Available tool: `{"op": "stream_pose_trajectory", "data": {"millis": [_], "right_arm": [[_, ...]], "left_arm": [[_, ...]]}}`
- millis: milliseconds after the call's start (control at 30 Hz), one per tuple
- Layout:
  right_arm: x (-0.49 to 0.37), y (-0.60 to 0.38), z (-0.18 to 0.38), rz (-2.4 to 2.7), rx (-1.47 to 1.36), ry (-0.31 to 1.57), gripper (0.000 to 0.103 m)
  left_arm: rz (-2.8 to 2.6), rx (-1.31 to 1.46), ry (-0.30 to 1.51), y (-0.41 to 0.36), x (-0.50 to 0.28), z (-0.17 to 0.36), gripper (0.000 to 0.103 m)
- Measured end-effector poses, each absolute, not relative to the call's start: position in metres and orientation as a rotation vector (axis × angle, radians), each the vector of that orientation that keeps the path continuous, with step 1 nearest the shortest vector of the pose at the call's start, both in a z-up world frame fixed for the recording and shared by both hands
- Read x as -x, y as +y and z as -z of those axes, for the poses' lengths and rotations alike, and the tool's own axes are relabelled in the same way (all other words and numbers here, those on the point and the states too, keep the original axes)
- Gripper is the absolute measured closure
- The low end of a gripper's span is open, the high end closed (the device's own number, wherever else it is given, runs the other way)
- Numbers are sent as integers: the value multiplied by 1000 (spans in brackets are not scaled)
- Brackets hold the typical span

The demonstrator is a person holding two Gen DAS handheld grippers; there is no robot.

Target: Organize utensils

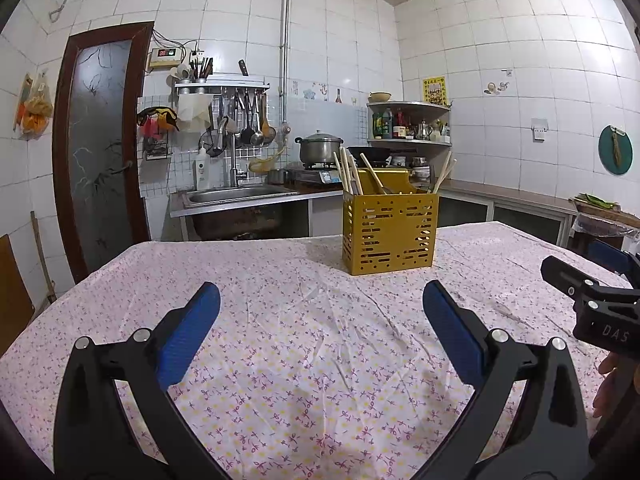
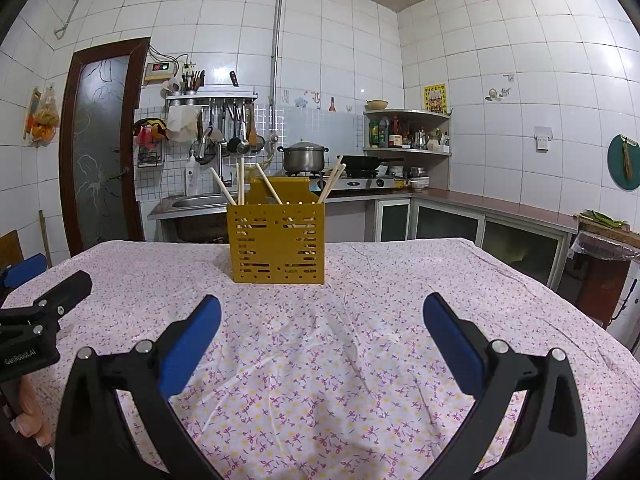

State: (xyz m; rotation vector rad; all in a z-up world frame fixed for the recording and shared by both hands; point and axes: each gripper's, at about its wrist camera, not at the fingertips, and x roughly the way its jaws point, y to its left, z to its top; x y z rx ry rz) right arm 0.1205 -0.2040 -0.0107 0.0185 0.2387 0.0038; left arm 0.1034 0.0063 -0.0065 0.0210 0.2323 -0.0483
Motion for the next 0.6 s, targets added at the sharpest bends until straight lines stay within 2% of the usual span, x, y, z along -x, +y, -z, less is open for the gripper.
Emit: {"op": "stream_pose_trajectory", "data": {"millis": [600], "right_arm": [[-119, -203, 10, -3, -18, 238, 4]], "left_arm": [[67, -15, 245, 10, -107, 8, 5]]}}
